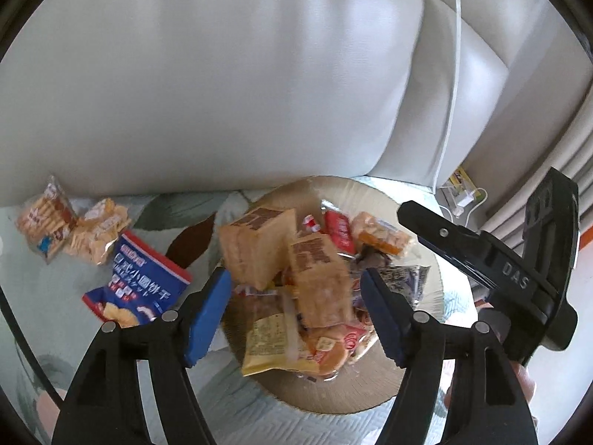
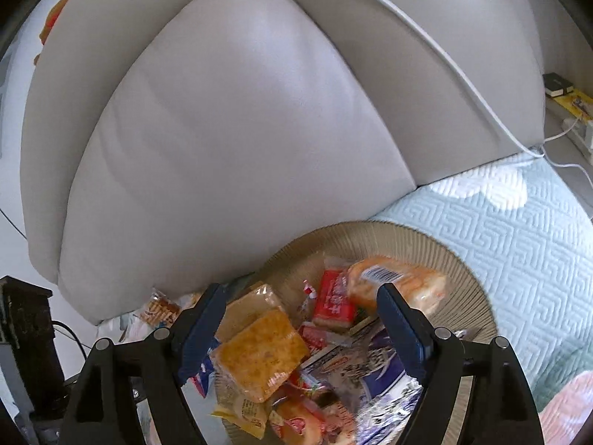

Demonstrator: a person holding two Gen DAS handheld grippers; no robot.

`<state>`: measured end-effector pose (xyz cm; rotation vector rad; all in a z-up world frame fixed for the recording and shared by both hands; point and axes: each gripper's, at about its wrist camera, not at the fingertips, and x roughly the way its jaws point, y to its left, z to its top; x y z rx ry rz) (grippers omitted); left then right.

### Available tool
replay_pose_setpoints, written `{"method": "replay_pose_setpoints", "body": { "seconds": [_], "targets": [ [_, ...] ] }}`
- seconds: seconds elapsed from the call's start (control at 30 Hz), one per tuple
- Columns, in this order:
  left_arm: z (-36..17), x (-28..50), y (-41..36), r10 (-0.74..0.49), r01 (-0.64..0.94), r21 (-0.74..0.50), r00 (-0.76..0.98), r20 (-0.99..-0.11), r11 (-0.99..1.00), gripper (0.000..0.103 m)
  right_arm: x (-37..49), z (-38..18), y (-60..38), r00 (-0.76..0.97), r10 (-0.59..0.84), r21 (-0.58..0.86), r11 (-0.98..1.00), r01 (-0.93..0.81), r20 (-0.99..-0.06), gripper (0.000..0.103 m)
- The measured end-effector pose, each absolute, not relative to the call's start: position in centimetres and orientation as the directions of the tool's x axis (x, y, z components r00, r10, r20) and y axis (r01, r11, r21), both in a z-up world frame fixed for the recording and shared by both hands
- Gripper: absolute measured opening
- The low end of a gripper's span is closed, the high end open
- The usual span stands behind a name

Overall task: Organize snacks
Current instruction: 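Move both open tools back to the blue biscuit bag and white pack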

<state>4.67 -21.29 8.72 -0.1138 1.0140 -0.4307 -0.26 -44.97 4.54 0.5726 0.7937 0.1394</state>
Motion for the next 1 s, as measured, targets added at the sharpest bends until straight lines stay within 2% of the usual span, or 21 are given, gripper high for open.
{"method": "replay_pose_setpoints", "body": {
  "seconds": [0.27, 0.5, 0.7, 0.8, 0.9, 1.0],
  "targets": [
    [8.8, 6.1, -15.8, -0.353, 0.188, -0.3, 0.469, -0.81, 0.935, 0.07, 1.4, 4.8, -39.2, 0.675, 0.336, 0.476, 0.879, 0.026, -0.658, 0.082],
    [9.5, 7.9, -6.7, -0.264, 0.058, -0.277, 0.533, -0.804, 0.959, 0.07, 2.7, 6.6, -32.5, 0.644, 0.393, 0.457, 0.886, -0.074, -0.657, 0.082],
    [7.1, 8.2, -0.2, -0.216, -0.011, -0.258, 0.515, -0.83, 0.966, 0.07, 1.8, 4.5, -24.9, 0.551, 0.445, 0.442, 0.885, -0.149, -0.706, 0.082],
    [5.5, 7.9, 1.0, -0.252, 0.016, -0.277, 0.474, -0.844, 0.961, 0.07, 0.5, 2.7, -21.3, 0.484, 0.455, 0.418, 0.888, -0.189, -0.748, 0.082],
    [4.0, 7.3, 0.2, -0.293, 0.094, -0.281, 0.431, -0.854, 0.955, 0.07, -1.0, 0.1, -19.0, 0.427, 0.403, 0.351, 0.915, -0.198, -0.809, 0.082],
    [2.2, 6.8, -2.0, -0.319, 0.161, -0.278, 0.383, -0.867, 0.947, 0.07, -2.1, -2.8, -18.6, 0.4, 0.265, 0.223, 0.963, -0.15, -0.877, 0.082]
  ]
}}
